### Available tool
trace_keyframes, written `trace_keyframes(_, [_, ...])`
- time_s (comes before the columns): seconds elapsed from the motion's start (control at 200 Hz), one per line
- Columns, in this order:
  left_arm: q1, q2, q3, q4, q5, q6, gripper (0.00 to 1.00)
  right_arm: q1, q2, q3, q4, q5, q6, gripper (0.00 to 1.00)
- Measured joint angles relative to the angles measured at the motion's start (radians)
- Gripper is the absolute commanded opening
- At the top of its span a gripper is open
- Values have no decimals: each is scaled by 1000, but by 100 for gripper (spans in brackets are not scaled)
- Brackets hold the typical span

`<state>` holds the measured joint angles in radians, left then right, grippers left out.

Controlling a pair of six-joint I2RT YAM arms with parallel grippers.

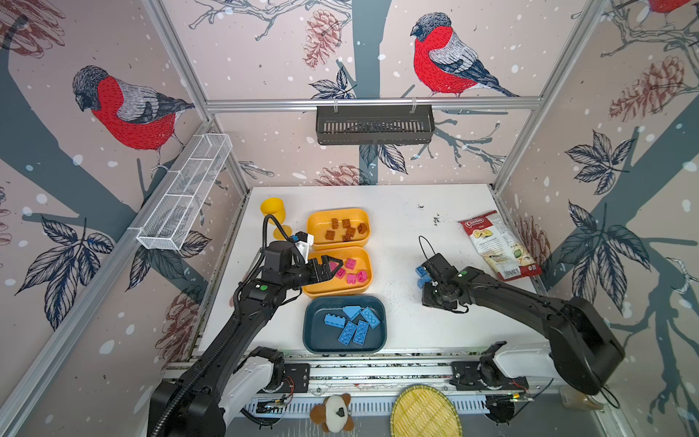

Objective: Sort the legos into containers by color
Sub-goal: Pick up the lego from the bottom-center of the table, then place the lego in the container.

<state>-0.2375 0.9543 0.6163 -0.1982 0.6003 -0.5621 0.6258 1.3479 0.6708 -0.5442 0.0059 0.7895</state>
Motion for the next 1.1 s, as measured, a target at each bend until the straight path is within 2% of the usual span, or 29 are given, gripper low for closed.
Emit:
trace_keyframes(0.205, [1, -4, -2, 0, -1, 4, 97, 5, 27, 27, 0, 15, -5, 24])
trace_keyframes(0.325, [5, 0, 11, -16, -3, 12, 97, 14, 31, 116, -9, 34, -36, 22])
trace_keyframes(0.405, [13, -3, 22, -31, -11, 17, 97, 57, 58, 217, -16, 35, -67, 22])
trace_keyframes(0.645, [39, -28, 39, -80, -37, 23, 97, 172, 255, 541, 39, -37, -167, 21])
trace_keyframes(0.916, [59, -76, 33, -124, -54, 31, 97, 230, 512, 777, 86, -121, -242, 23])
trace_keyframes(1.071, [62, -86, 24, -132, -55, 30, 97, 237, 603, 853, 58, -62, -245, 36])
trace_keyframes(1.096, [63, -87, 24, -132, -55, 30, 97, 238, 611, 861, 51, -53, -246, 41])
